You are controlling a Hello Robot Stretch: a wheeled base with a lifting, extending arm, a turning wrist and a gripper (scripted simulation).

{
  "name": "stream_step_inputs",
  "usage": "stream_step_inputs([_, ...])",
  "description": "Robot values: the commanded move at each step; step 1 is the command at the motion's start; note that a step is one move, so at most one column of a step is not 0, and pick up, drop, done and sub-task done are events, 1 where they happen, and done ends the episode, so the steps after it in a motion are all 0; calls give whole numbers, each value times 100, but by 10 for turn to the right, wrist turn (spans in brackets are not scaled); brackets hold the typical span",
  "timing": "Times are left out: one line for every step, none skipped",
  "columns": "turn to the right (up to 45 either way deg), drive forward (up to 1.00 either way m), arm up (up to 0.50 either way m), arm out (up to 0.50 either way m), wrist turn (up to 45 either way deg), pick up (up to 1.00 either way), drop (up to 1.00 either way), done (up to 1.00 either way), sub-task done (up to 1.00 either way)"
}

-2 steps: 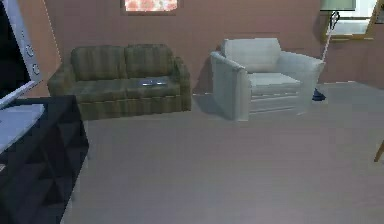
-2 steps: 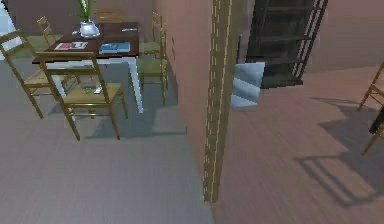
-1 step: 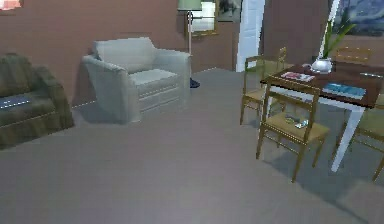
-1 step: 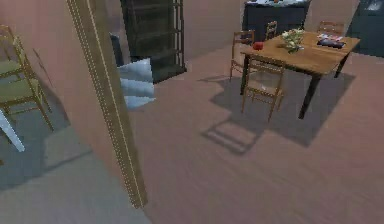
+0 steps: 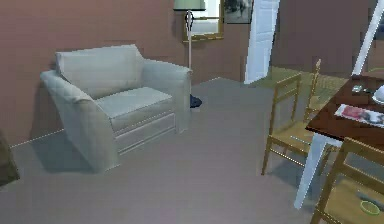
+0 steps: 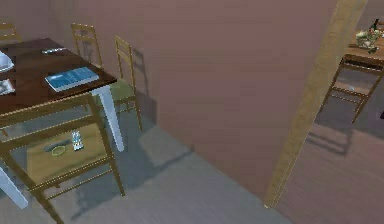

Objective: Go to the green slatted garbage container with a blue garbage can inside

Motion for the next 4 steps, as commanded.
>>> stream_step_inputs([60, 0, 0, 0, 0, 0, 0, 0, 0])
stream_step_inputs([0, 60, 0, 0, 0, 0, 0, 0, 0])
stream_step_inputs([0, 100, 0, 0, 0, 0, 0, 0, 0])
stream_step_inputs([0, 15, 0, 0, 0, 0, 0, 0, 0])
